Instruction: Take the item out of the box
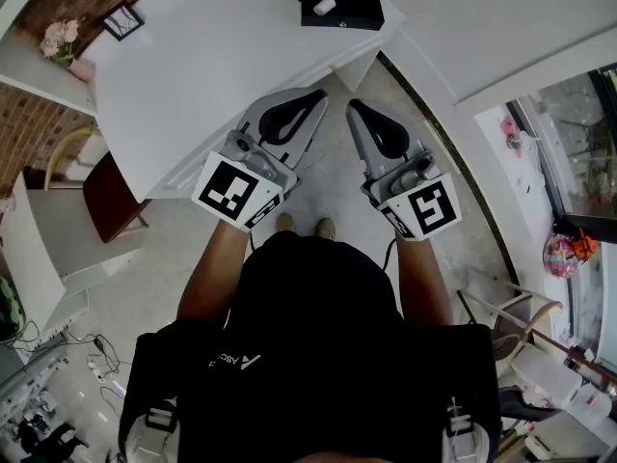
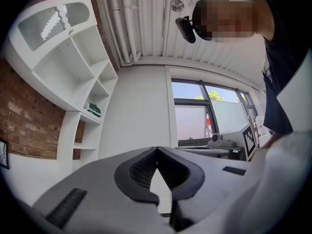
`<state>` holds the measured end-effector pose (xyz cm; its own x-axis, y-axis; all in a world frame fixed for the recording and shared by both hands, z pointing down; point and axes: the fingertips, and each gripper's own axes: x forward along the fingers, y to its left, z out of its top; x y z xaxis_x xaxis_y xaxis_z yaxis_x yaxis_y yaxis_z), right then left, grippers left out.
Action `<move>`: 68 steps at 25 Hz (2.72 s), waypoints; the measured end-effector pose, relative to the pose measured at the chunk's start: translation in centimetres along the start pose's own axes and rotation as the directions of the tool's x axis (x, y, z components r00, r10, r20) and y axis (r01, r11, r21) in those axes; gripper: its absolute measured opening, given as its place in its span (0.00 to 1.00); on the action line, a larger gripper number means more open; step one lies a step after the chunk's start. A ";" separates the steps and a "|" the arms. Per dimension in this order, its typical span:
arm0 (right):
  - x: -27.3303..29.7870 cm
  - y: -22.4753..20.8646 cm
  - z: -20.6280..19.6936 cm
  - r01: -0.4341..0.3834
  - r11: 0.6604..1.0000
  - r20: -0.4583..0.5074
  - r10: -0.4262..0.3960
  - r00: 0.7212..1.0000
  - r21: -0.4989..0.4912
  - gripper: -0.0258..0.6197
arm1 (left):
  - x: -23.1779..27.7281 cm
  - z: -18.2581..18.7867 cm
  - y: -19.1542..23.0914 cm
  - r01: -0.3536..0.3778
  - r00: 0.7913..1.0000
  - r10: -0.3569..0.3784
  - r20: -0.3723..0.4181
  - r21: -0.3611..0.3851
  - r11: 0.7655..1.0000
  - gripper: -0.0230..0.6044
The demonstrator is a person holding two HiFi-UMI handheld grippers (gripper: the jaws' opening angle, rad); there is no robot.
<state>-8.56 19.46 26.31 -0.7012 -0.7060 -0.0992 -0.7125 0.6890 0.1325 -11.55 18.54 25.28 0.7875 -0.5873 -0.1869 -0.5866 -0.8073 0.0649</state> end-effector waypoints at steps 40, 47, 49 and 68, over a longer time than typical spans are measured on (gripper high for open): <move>12.3 -21.4 -6.3 0.021 0.999 -0.010 -0.021 1.000 -0.036 0.04 | 16.9 -5.5 19.0 -0.067 0.995 0.069 -0.070 0.040 0.997 0.04; 15.1 -28.7 -8.1 -0.053 0.999 -0.001 0.053 0.999 -0.004 0.04 | 23.9 -9.4 24.2 -0.146 0.975 0.154 -0.163 0.064 0.987 0.04; 15.6 -30.5 -8.8 -0.069 0.998 -0.014 0.069 0.998 0.010 0.04 | 25.6 -10.7 25.4 -0.163 0.965 0.173 -0.196 0.066 0.984 0.04; 18.1 -38.8 -13.2 -0.134 0.988 -0.027 0.137 0.990 0.076 0.04 | 31.4 -24.2 33.4 -0.221 0.715 0.258 -0.650 0.140 0.965 0.18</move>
<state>6.72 -22.20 32.44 -0.7911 -0.6094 -0.0532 -0.6117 0.7881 0.0689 -1.81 -28.28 45.24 0.5346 -0.6660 0.5202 -0.7667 -0.6411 -0.0329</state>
